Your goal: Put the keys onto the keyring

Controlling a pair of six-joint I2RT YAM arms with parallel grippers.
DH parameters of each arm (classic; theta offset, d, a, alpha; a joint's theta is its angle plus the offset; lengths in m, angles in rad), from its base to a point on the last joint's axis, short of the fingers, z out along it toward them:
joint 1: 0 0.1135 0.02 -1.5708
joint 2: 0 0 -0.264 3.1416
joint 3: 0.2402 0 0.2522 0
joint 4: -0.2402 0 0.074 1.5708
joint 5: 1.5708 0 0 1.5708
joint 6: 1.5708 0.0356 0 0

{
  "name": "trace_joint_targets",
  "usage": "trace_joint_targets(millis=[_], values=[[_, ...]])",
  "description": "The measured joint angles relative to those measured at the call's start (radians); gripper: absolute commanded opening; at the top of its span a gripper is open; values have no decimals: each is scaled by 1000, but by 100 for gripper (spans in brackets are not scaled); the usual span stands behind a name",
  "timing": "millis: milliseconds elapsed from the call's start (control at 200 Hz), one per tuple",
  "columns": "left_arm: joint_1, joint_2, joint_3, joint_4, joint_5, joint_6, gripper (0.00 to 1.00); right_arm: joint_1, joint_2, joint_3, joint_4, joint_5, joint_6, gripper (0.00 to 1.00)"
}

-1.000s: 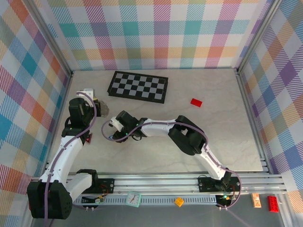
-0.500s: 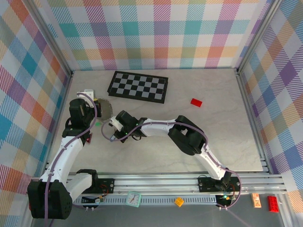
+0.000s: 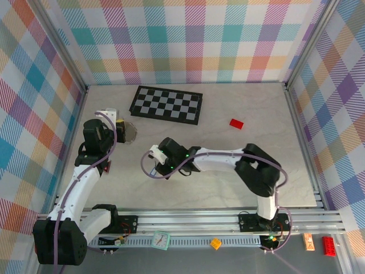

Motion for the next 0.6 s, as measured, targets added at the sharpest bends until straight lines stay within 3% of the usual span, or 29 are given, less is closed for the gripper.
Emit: trace_joint_targets(millis=[280,600], values=[[-141,-29,13,-54,109,63,0,-49,-234,-266,-105,58,29,0],[-310,-124,14,-187,175,186,0,-139,-321,-379,-175,88,108,0]])
